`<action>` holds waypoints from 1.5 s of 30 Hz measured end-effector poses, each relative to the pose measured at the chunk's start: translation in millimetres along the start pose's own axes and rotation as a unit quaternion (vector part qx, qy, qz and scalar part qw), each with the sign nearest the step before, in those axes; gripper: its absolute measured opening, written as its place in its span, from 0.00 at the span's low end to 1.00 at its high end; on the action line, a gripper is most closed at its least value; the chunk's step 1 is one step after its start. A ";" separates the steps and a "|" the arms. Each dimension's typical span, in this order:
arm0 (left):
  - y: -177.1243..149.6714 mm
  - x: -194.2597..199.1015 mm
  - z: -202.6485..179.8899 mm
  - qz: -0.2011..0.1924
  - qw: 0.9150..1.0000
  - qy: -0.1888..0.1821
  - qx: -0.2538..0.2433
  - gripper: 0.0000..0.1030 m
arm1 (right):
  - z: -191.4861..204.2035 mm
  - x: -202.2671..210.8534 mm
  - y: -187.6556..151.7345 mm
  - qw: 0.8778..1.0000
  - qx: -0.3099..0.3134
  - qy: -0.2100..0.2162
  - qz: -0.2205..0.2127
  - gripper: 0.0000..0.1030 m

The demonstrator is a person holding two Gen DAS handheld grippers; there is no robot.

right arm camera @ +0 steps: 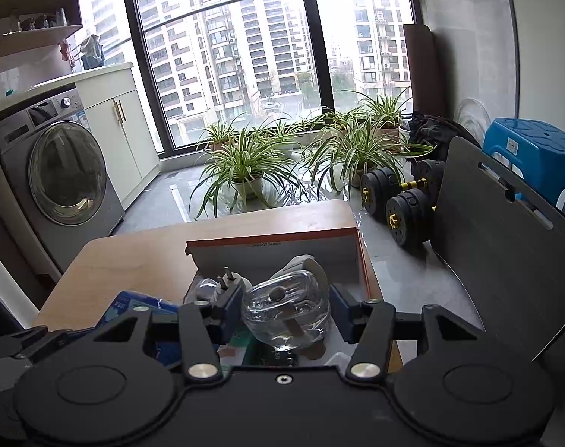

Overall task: Organize rigid objects
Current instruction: 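Carry the blue box and glass bottle over the cardboard box with both tools, then lower the blue box and glass bottle into the box and open both tools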

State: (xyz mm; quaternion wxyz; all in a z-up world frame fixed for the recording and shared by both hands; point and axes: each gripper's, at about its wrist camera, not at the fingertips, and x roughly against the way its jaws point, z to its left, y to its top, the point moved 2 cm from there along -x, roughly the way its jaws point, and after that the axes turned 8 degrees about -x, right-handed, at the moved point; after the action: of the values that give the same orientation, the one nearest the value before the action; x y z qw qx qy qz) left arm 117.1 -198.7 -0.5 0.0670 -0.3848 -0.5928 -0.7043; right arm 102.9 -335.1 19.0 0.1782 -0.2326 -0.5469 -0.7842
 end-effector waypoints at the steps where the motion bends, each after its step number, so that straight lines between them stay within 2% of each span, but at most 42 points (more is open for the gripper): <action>1: -0.3 -0.3 -0.1 0.000 1.000 0.000 0.000 0.92 | 0.0 -0.9 -0.2 1.000 0.001 0.000 0.001 0.61; 24: -1.9 -8.8 -2.4 0.007 1.000 -0.003 -0.001 0.92 | -0.5 -12.8 5.4 1.000 0.002 -0.012 0.019 0.62; 30: -1.3 -10.5 -2.1 0.010 1.000 -0.005 0.000 0.92 | -3.9 0.2 11.4 1.000 -0.008 -0.004 -0.019 0.65; 39: 0.2 -17.4 -6.5 0.022 1.000 -0.008 -0.005 0.92 | -17.4 8.3 16.5 0.998 -0.038 -0.018 -0.040 0.66; 42: 0.6 -18.0 -6.9 0.024 1.000 -0.008 -0.007 0.99 | -18.8 10.1 16.5 0.998 -0.037 -0.018 -0.043 0.66; 45: 1.0 -15.7 -4.7 0.024 1.000 -0.009 -0.004 0.99 | -19.2 13.0 16.2 0.998 -0.036 -0.015 -0.046 0.66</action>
State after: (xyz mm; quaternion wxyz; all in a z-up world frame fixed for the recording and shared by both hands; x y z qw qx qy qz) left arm 126.3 -208.9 -9.5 0.0774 -0.4057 -0.5810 -0.7013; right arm 97.5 -358.9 33.1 0.1253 -0.2254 -0.5308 -0.8073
